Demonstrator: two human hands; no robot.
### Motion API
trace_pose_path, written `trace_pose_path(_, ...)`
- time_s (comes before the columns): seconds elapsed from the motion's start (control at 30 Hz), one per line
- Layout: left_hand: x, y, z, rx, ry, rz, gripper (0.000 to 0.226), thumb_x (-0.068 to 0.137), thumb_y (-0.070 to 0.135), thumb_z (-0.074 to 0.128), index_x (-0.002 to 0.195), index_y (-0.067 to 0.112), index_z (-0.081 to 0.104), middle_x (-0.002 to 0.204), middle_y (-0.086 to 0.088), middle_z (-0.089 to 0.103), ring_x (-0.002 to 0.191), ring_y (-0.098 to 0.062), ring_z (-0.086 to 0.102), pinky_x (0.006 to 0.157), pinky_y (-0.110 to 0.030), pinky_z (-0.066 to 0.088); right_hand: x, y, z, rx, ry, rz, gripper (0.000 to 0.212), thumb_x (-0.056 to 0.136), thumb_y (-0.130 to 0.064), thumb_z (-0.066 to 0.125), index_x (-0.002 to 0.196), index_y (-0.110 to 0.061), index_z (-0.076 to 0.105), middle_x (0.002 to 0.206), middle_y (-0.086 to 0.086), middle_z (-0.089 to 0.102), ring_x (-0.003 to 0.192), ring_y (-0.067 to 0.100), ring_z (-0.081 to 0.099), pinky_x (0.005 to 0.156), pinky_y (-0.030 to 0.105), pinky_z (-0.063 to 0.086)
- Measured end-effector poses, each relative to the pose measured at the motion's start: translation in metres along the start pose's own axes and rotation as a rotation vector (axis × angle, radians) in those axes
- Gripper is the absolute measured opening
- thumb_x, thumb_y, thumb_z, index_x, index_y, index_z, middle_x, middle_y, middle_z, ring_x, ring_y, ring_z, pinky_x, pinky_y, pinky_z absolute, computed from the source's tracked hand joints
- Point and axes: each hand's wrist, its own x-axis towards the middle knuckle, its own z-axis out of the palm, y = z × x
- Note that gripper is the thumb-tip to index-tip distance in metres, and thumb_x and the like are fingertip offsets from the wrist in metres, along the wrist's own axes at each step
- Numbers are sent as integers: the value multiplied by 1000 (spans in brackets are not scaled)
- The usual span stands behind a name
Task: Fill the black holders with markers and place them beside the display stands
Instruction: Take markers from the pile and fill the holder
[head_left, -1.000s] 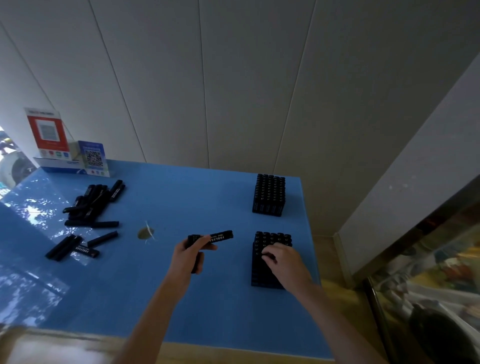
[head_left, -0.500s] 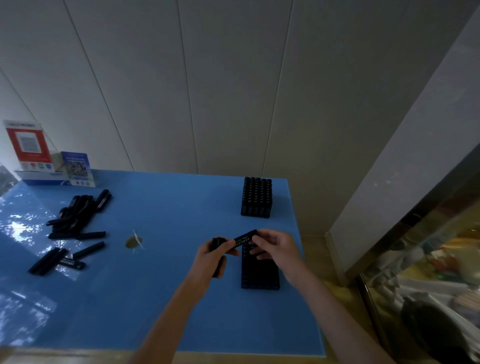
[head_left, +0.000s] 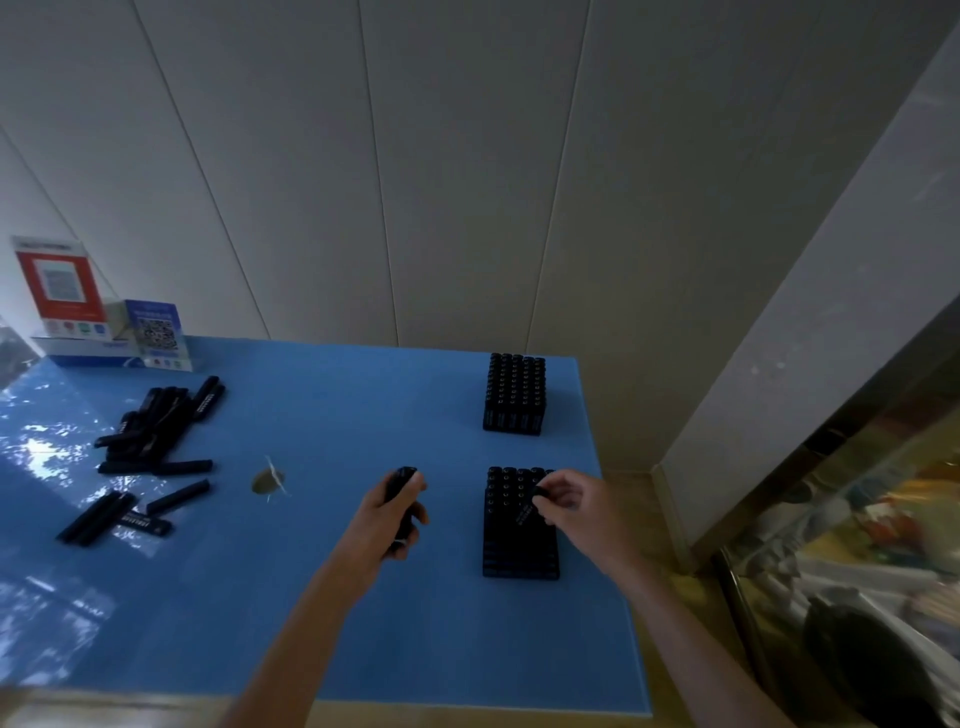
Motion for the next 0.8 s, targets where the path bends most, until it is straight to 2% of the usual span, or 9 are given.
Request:
trace_pose_path(0.13, 0, -1, -6, 74, 14, 36, 28, 97, 38, 61, 102, 11, 56, 68, -5, 58, 50, -14, 43, 40, -22, 28, -1, 8, 12, -203, -31, -70, 13, 82, -14, 79, 94, -20, 74, 86, -9, 73, 77, 1, 67, 70, 13, 54)
trace_pose_path(0.23, 1, -3, -7, 75, 54, 45, 31, 97, 39, 61, 95, 9, 52, 67, -8, 60, 50, -18, 48, 40, -24, 31, -1, 14, 23, -292, -80, -109, 17, 82, -15, 78, 99, -18, 75, 91, -7, 73, 78, -1, 67, 73, 9, 52)
trace_pose_path(0.4, 0, -4, -9, 64, 75, 50, 34, 100, 38, 55, 103, 4, 53, 70, -10, 63, 52, -17, 53, 41, -23, 32, -3, 19, 35, -359, -57, -147, 20, 83, -14, 78, 102, -19, 76, 92, -11, 71, 78, -9, 62, 75, 3, 48)
trace_pose_path(0.5, 1, -4, -10, 48, 83, 8, 25, 102, 25, 55, 113, 2, 53, 78, -11, 67, 56, -16, 56, 42, -24, 36, -2, 19, 37, -386, -50, -167, 16, 85, -15, 76, 101, -19, 74, 92, -10, 72, 79, -7, 63, 75, 5, 50)
trace_pose_path(0.57, 2, -5, -9, 29, 56, -4, 23, 102, 17, 55, 119, 2, 54, 84, -13, 69, 59, -16, 57, 44, -25, 38, -2, 19, 37, -416, -55, -188, 15, 86, -16, 75, 100, -19, 73, 92, -8, 73, 80, -3, 65, 76, 12, 53)
trace_pose_path(0.63, 0, -4, -7, 24, 22, 2, 25, 101, 17, 57, 121, 2, 55, 88, -13, 71, 62, -17, 59, 44, -25, 39, -3, 20, 36, -459, -60, -210, 16, 87, -18, 74, 103, -19, 73, 92, -6, 71, 80, 2, 65, 77, 19, 55)
trace_pose_path(0.8, -11, 4, 3, 102, -38, 33, 26, 97, 29, 63, 117, 12, 59, 97, -9, 76, 54, -16, 56, 40, -22, 28, -2, 17, 33, -502, -91, -214, 21, 90, -20, 70, 111, -22, 72, 94, -8, 67, 79, 3, 62, 79, 18, 53)
